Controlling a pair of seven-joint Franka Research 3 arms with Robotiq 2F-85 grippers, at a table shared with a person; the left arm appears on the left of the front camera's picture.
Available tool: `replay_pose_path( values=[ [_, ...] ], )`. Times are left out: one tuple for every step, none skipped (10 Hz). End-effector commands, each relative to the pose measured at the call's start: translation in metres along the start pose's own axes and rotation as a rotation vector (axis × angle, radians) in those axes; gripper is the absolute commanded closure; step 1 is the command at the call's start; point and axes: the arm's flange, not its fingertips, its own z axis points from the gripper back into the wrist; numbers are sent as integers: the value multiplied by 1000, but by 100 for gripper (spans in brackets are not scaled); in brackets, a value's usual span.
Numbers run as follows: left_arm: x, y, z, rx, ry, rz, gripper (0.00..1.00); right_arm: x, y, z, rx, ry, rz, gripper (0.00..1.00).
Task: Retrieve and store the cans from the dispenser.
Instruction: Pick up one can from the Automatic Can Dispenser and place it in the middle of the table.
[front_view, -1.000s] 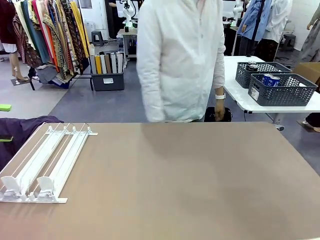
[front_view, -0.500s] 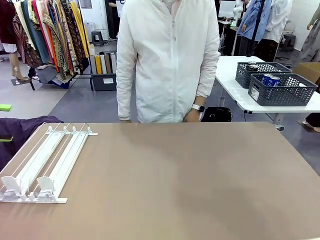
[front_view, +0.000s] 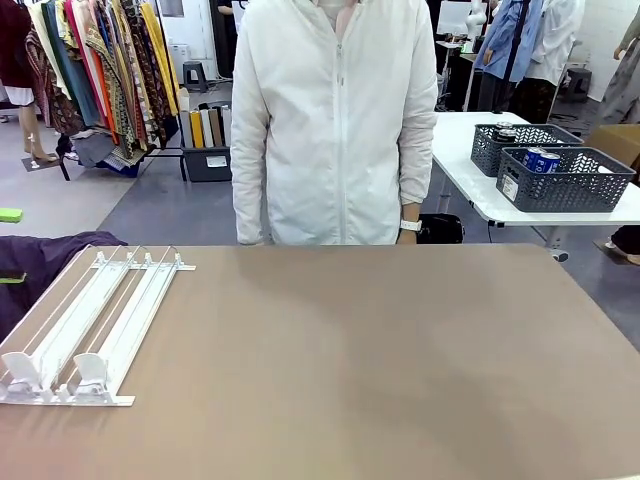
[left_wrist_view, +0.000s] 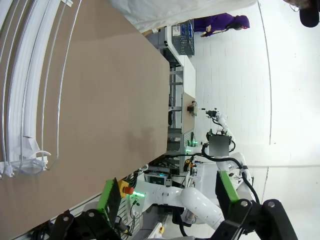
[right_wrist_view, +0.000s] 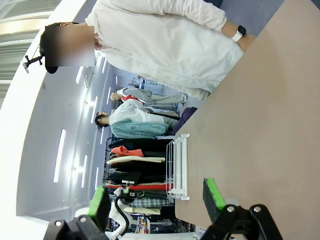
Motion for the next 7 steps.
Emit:
replay_pose_path(
  values=[
    [-1,-4,0,-18,-8,13,0,2,3,-2,25,-9,16,0],
    [-1,-4,0,-18,-8,13,0,2,3,-2,25,-9,16,0],
    [-1,-4,0,-18,-8,13,0,2,3,-2,25,-9,16,0],
    [-1,-4,0,-18,-8,13,0,2,3,-2,25,-9,16,0],
    [-1,-4,0,-18,-8,13,0,2,3,-2,25,-9,16,0],
    [-1,-4,0,-18,-8,13,0,2,3,-2,25,-9,16,0],
    [-1,-4,0,-18,-8,13,0,2,3,-2,25,-9,16,0]
  ],
)
